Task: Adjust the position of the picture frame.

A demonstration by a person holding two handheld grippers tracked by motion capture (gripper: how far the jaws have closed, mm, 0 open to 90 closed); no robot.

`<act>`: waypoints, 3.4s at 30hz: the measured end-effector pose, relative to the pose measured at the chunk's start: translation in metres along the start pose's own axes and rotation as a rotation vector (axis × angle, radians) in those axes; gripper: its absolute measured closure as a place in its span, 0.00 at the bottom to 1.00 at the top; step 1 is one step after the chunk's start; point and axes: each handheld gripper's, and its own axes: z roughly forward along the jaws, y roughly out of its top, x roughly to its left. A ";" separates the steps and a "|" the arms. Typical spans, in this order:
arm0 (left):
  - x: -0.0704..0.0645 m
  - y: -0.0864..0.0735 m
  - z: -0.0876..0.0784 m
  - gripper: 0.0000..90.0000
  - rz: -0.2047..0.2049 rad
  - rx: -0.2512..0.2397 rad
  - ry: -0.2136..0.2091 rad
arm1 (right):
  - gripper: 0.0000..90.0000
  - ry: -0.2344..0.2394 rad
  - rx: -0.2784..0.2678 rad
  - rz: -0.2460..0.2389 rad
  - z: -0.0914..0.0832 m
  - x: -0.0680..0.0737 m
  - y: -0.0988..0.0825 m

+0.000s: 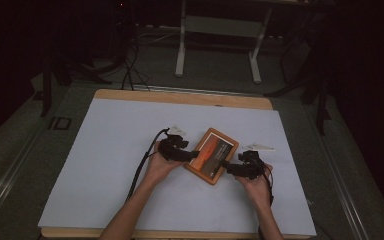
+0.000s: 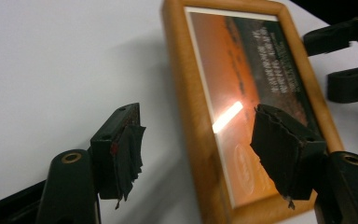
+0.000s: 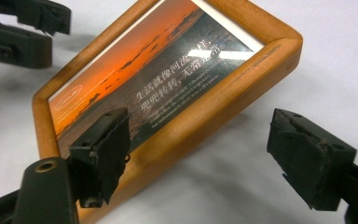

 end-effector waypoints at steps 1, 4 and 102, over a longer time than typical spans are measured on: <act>-0.001 0.001 0.003 0.37 0.004 0.005 -0.011 | 0.23 0.003 0.000 0.011 0.003 0.000 0.000; -0.003 0.005 0.013 0.37 0.022 0.028 -0.032 | 0.24 0.020 0.003 0.037 0.007 -0.001 0.000; 0.022 -0.028 -0.045 0.57 -0.265 -0.005 0.079 | 0.53 0.358 0.055 0.248 0.079 0.021 0.057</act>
